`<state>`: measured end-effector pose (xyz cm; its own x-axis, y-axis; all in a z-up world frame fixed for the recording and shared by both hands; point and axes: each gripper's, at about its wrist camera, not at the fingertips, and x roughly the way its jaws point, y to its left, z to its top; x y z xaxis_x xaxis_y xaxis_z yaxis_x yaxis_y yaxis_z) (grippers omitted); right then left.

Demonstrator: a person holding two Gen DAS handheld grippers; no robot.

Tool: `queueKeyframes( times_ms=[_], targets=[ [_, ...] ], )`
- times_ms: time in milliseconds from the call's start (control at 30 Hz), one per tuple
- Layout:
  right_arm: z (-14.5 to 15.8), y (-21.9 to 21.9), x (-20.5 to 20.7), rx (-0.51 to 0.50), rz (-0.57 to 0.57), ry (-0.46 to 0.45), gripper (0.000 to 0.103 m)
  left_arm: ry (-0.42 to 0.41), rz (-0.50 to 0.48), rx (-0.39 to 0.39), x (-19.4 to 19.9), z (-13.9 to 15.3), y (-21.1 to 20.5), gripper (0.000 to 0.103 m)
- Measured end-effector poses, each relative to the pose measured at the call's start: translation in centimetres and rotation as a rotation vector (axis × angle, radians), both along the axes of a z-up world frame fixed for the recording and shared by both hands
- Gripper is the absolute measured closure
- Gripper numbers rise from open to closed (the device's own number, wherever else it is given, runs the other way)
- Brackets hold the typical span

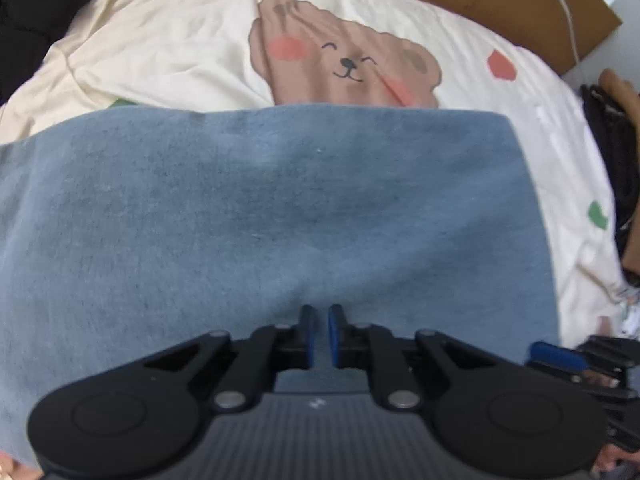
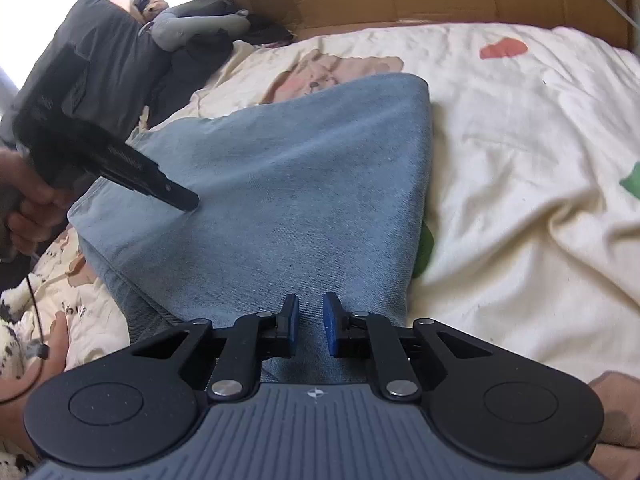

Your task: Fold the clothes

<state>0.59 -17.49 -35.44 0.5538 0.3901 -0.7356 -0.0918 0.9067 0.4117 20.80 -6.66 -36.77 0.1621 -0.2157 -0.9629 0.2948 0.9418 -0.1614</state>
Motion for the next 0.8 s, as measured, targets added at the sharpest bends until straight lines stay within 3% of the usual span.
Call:
queueKeyframes(
  times_ms=[100, 400, 800],
  targets=[
    [-0.1, -0.3, -0.2, 0.007, -0.004, 0.012, 0.093, -0.021, 0.019, -0.011, 0.5, -0.2, 0.1, 0.095],
    [-0.4, -1.0, -0.9, 0.031, -0.026, 0.038, 0.096, -0.104, 0.004, -0.008, 3.3, 0.9, -0.2, 0.095],
    [-0.7, -1.8, -1.3, 0.082, -0.048, 0.051, 0.097, -0.117, -0.017, 0.015, 7.4, -0.6, -1.4, 0.100]
  ],
)
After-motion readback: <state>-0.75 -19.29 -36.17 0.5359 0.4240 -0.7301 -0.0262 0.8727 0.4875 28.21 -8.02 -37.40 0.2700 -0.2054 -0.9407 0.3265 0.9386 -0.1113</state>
